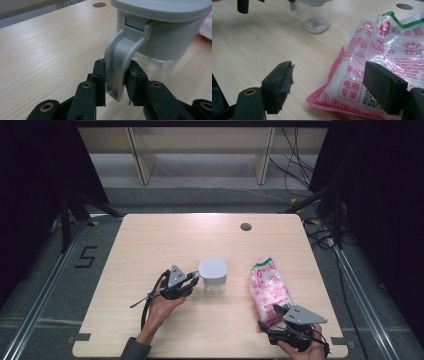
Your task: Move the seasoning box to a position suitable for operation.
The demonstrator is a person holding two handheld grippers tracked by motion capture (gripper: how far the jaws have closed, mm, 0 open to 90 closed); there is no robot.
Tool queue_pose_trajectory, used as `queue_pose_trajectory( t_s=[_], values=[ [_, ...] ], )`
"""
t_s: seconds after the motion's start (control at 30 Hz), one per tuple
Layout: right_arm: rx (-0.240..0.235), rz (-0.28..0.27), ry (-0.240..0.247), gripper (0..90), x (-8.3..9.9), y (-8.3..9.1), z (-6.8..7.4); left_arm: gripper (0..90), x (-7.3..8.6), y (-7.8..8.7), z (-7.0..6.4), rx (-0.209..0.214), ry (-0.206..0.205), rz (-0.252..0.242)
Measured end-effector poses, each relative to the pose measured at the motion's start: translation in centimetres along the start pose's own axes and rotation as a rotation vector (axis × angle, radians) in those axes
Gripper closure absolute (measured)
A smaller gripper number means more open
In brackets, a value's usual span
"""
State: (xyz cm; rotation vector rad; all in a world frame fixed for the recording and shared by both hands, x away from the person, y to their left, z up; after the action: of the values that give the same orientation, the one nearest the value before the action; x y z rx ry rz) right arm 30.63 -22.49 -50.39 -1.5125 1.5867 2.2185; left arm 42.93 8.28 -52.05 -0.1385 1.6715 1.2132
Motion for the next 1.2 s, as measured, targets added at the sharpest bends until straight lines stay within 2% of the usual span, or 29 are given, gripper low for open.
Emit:
queue_pose_trajectory(
  t_s=[0.07, 0.1, 0.27, 0.3, 0.37, 0.4, 0.47, 0.5, 0.53, 0.57, 0.6, 0.67, 0.73, 0.77, 0.8, 0.9, 0.93, 0.97, 1.07, 1.1, 1.13, 1.2],
  values=[
    [-0.012, 0.000, 0.013, 24.6, -0.1, -0.2, 0.1, 70.8, -0.1, -0.1, -0.2, 0.007, -0.002, -0.008],
    [-0.001, 0.008, -0.014, 24.6, 0.0, 0.0, 0.3, 70.8, 0.0, -0.1, -0.3, 0.007, -0.010, -0.001],
    [-0.009, 0.013, -0.018, 24.6, 0.0, 0.0, 0.4, 70.8, -0.1, -0.2, -0.2, 0.020, -0.001, -0.007],
    [-0.017, 0.004, -0.006, 24.6, 0.0, -0.1, 0.3, 70.8, -0.1, -0.2, -0.2, 0.014, 0.001, -0.005],
    [-0.019, 0.006, -0.014, 24.6, 0.0, -0.1, 0.4, 70.8, -0.2, -0.3, -0.1, 0.026, 0.009, -0.011],
    [-0.016, -0.003, 0.012, 24.6, -0.1, -0.2, 0.2, 70.8, -0.2, -0.4, 0.0, 0.023, 0.007, -0.007],
    [-0.017, -0.003, 0.024, 24.6, -0.1, -0.2, 0.1, 70.7, -0.3, -0.4, 0.0, 0.027, 0.013, -0.009],
    [-0.014, -0.001, 0.022, 24.5, -0.1, -0.1, 0.1, 70.4, -0.3, -0.4, 0.0, 0.029, 0.019, -0.009],
    [-0.014, -0.001, 0.022, 24.5, -0.1, -0.1, 0.1, 70.4, -0.3, -0.4, 0.1, 0.026, 0.005, -0.009],
    [-0.020, -0.007, 0.011, 24.5, -0.1, -0.1, 0.1, 70.2, -0.3, -0.4, 0.0, 0.030, 0.025, -0.008],
    [-0.019, -0.007, 0.011, 24.4, -0.1, -0.1, 0.1, 70.1, -0.3, -0.4, 0.1, 0.032, 0.025, -0.009],
    [-0.009, -0.011, 0.026, 24.4, -0.1, -0.1, 0.0, 66.4, -0.4, -0.4, 0.0, 0.041, 0.029, -0.017],
    [-0.021, -0.005, 0.026, 24.4, -0.1, -0.1, 0.1, 64.7, -0.2, -0.2, 0.0, 0.046, -0.001, 0.015],
    [-0.023, -0.003, 0.011, 24.2, 0.0, -0.2, 0.2, 55.1, -0.2, 0.0, 0.1, 0.038, -0.020, 0.021],
    [-0.023, -0.003, 0.011, 24.2, 0.0, -0.2, 0.2, 55.1, -0.1, 0.1, 0.0, 0.035, 0.007, 0.029],
    [-0.010, -0.013, 0.023, 24.2, -0.1, -0.2, 0.1, 46.7, -0.2, 0.7, 0.2, 0.024, 0.001, 0.022],
    [-0.029, 0.003, 0.030, 24.2, 0.0, -0.2, 0.2, 42.5, -0.3, 1.1, 0.2, 0.018, -0.010, 0.024],
    [-0.029, 0.003, 0.030, 24.2, 0.0, -0.2, 0.2, 40.5, -0.3, 1.1, 0.2, 0.018, -0.010, 0.024],
    [-0.015, -0.004, 0.040, 24.1, 0.0, -0.1, 0.1, 40.1, -0.4, 1.8, 0.1, 0.042, -0.002, 0.027],
    [-0.023, 0.007, 0.020, 24.1, 0.1, -0.1, 0.2, 39.9, -0.5, 2.1, 0.1, 0.039, -0.003, 0.027],
    [-0.018, -0.006, 0.035, 24.2, 0.0, -0.2, 0.2, 39.5, -0.5, 2.5, 0.2, 0.047, 0.002, 0.021],
    [-0.026, 0.003, 0.025, 24.2, 0.0, -0.3, 0.3, 39.5, -0.6, 3.0, 0.4, 0.046, -0.007, 0.021]
  ],
)
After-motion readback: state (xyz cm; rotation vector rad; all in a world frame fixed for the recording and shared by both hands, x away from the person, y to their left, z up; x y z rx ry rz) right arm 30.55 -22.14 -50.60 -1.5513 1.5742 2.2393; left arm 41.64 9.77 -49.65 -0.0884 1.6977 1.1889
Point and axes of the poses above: each handheld gripper's, and its own axes: y roughly backward along the jaws, x roughly out of its underside, z roughly to its left, the point moved 5 cm from there along -y, roughly forward along the jaws, and after that the axes turned 13 degrees about z, right-handed, at the moved point
